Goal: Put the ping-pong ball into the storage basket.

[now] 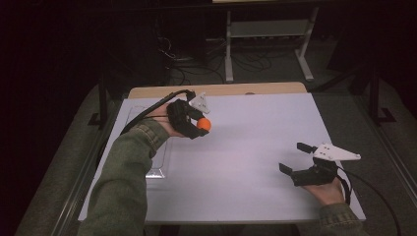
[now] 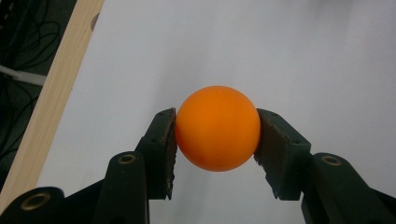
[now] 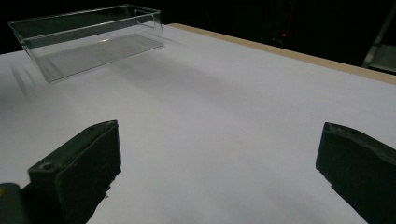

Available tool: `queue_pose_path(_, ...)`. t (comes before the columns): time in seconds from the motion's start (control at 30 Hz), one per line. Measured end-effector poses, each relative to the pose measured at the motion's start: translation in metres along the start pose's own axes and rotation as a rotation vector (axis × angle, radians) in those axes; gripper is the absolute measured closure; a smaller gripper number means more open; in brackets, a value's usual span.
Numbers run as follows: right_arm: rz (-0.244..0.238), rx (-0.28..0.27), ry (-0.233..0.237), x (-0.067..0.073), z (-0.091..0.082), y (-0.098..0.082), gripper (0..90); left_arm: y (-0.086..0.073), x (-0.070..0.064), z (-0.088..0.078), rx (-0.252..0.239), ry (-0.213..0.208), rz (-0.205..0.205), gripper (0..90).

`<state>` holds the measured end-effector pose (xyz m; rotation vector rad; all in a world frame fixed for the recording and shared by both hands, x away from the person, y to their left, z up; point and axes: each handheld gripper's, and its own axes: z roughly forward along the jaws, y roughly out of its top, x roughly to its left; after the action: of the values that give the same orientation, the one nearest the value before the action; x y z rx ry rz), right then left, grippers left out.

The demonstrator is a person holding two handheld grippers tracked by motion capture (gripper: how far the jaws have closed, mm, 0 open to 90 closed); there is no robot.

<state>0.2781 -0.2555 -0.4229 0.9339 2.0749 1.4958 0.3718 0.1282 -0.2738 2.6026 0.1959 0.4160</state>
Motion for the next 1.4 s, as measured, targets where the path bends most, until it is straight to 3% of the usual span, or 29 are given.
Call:
queue_pose_path(0.43, 0.0, 0.004, 0.0, 0.0, 0.0, 0.0, 0.0, -0.017, 0.002, -0.009, 0.007, 0.002, -0.037, 50.8)
queue_pose_path(0.73, -0.001, 0.005, 0.001, 0.001, 0.0, 0.0, 0.0, -0.023, 0.002, -0.011, 0.038, -0.012, -0.053, 50.8)
queue_pose_path(1.4, -0.009, 0.013, 0.001, 0.002, 0.002, -0.001, 0.0, -0.056, 0.008, -0.024, 0.095, 0.016, -0.121, 50.9)
